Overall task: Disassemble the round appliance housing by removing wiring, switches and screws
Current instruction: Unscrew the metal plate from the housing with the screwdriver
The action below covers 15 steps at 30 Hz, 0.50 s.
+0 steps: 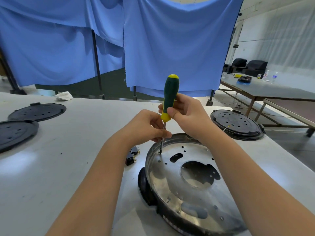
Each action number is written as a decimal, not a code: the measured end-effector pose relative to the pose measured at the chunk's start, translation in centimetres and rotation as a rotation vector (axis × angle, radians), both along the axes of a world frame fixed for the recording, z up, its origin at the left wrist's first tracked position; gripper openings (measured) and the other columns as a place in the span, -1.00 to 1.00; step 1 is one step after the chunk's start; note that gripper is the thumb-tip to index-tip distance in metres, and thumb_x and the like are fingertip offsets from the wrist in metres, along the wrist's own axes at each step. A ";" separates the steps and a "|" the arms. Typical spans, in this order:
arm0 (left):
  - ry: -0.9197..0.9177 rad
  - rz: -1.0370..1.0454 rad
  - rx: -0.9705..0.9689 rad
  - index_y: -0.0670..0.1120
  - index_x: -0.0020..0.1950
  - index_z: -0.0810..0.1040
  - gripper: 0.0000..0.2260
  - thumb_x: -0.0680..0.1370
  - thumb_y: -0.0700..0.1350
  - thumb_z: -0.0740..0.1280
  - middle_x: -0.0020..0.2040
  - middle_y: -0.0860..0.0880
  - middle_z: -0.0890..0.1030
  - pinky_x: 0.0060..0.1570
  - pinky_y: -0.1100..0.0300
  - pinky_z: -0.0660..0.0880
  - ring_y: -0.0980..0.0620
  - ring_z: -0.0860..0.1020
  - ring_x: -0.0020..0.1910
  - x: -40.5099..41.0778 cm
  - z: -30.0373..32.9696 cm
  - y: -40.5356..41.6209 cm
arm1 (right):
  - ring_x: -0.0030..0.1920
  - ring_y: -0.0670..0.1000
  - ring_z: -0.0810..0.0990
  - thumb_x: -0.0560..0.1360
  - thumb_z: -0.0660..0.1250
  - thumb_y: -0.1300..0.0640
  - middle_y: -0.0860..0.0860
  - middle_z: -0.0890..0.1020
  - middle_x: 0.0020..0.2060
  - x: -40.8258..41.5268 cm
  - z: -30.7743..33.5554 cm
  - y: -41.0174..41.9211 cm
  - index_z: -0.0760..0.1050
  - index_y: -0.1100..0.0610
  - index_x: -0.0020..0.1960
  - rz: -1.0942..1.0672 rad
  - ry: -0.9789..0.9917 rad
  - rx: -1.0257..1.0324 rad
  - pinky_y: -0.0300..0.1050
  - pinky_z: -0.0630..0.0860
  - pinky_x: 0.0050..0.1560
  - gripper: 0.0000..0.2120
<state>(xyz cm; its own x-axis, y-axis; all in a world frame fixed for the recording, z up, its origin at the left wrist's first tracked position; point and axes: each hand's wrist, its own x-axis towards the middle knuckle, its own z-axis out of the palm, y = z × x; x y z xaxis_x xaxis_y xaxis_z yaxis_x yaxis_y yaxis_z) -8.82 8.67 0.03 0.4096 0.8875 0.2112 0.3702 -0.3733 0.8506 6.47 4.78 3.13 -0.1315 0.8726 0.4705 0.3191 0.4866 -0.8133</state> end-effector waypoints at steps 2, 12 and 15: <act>0.000 -0.001 0.002 -0.24 -0.19 0.60 -0.80 0.35 -0.17 0.56 -0.29 -0.15 0.65 -0.29 0.20 0.62 -0.02 0.66 -0.33 0.0 0.0 0.0 | 0.01 -0.07 0.64 0.52 0.30 0.29 -0.04 0.66 -0.06 -0.2 -0.3 0.0 0.46 0.10 0.13 -0.001 0.013 0.002 -0.28 0.57 0.00 -0.79; 0.028 0.005 0.016 -0.25 -0.08 0.60 -0.71 0.33 -0.12 0.57 -0.27 -0.18 0.64 -0.31 0.22 0.61 0.00 0.66 -0.35 0.1 0.0 0.1 | -0.13 -0.15 0.65 0.47 0.41 0.22 -0.09 0.67 -0.14 -0.1 -0.2 0.3 0.55 0.06 0.08 -0.084 -0.047 0.023 -0.32 0.58 -0.07 -0.79; 0.029 0.011 0.034 -0.24 -0.05 0.62 -0.69 0.33 -0.11 0.57 -0.34 -0.10 0.61 -0.29 0.16 0.63 0.01 0.64 -0.36 0.1 0.0 0.0 | -0.01 -0.09 0.66 0.51 0.31 0.30 -0.04 0.68 -0.07 -0.6 -0.5 0.1 0.53 0.05 0.09 -0.036 -0.023 0.009 -0.29 0.56 0.04 -0.78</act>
